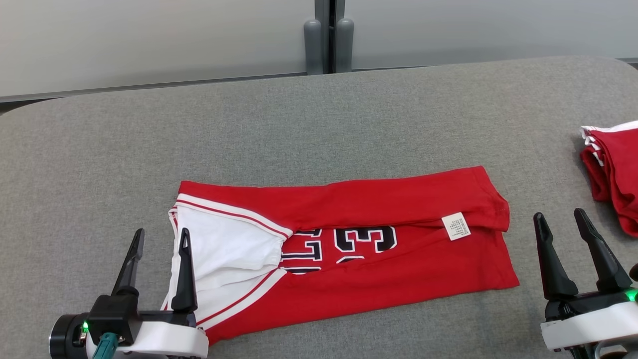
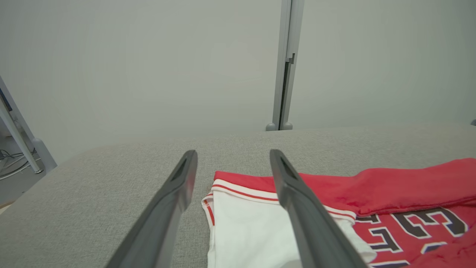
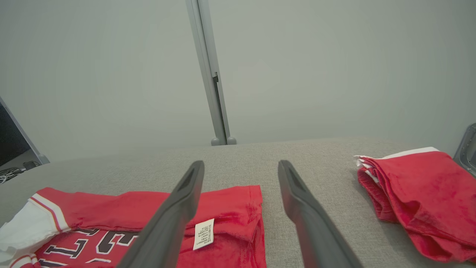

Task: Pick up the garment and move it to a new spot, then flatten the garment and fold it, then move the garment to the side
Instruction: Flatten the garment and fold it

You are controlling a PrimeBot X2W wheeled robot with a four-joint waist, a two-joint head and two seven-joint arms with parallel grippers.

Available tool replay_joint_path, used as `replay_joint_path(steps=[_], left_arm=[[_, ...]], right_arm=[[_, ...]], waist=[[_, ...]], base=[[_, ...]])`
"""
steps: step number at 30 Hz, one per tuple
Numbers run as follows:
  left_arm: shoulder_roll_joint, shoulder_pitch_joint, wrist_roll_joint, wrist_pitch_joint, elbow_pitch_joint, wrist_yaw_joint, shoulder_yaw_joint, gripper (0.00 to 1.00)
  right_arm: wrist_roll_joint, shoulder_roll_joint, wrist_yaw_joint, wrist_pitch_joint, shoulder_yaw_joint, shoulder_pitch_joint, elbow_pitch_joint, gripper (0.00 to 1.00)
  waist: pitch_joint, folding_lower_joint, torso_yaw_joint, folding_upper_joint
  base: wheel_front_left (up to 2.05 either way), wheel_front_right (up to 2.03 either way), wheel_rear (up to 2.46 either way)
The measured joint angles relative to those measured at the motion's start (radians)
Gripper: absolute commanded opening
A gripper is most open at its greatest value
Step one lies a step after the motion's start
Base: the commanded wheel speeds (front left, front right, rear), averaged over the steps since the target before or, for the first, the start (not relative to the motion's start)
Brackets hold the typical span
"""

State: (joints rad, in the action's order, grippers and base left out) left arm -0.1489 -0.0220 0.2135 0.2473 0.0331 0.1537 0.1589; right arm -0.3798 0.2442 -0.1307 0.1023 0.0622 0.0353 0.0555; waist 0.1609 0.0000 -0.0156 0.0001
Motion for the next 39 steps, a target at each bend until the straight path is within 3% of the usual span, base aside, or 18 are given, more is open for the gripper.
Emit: replay_joint_path(steps=[11,21,25,26,27,28,29,39], left_arm=[[0.007,0.058,-0.005,0.0,-0.021,0.005,0.025,1.0],[0.029,0.161,-0.019,0.01,-0.011,-0.002,0.042,1.0],[0.03,0.177,-0.024,0.013,-0.002,-0.003,0.041,1.0],[0.03,0.178,-0.027,0.013,0.001,-0.003,0.041,1.0],[0.03,0.179,-0.028,0.013,0.003,-0.003,0.04,1.0],[0.031,0.18,-0.028,0.014,0.003,-0.003,0.039,1.0],[0.03,0.18,-0.028,0.014,0.005,-0.003,0.037,1.0],[0.029,0.17,-0.029,0.016,0.006,-0.007,0.014,1.0]], right_arm=[[-0.011,0.021,0.0,0.001,0.014,-0.071,-0.079,1.0],[-0.098,0.032,0.0,0.037,0.116,-0.228,-0.414,1.0],[-0.133,0.021,0.0,0.048,0.15,-0.257,-0.489,1.0],[-0.146,0.021,0.0,0.049,0.16,-0.265,-0.499,0.88],[-0.157,0.022,0.0,0.046,0.169,-0.271,-0.51,0.49],[-0.163,0.025,0.0,0.045,0.179,-0.278,-0.52,0.33],[-0.173,0.027,0.0,0.045,0.186,-0.283,-0.526,0.0],[-0.197,0.055,-0.002,0.089,0.237,-0.281,-0.553,0.0]], waist=[[0.054,0.0,0.018,0.0],[0.18,0.0,0.054,0.0],[0.196,0.0,0.058,0.0],[0.196,0.0,0.057,0.0],[0.195,0.0,0.055,0.0],[0.195,0.0,0.054,0.0],[0.194,0.0,0.052,0.0],[0.163,0.0,0.037,0.0]], base=[[0.0,0.0,0.0],[0.0,0.0,0.0],[0.0,0.0,0.0],[0.0,0.0,0.0],[0.0,0.0,0.0],[0.0,0.0,0.0],[0.0,0.0,0.0],[0.0,0.0,0.0]])
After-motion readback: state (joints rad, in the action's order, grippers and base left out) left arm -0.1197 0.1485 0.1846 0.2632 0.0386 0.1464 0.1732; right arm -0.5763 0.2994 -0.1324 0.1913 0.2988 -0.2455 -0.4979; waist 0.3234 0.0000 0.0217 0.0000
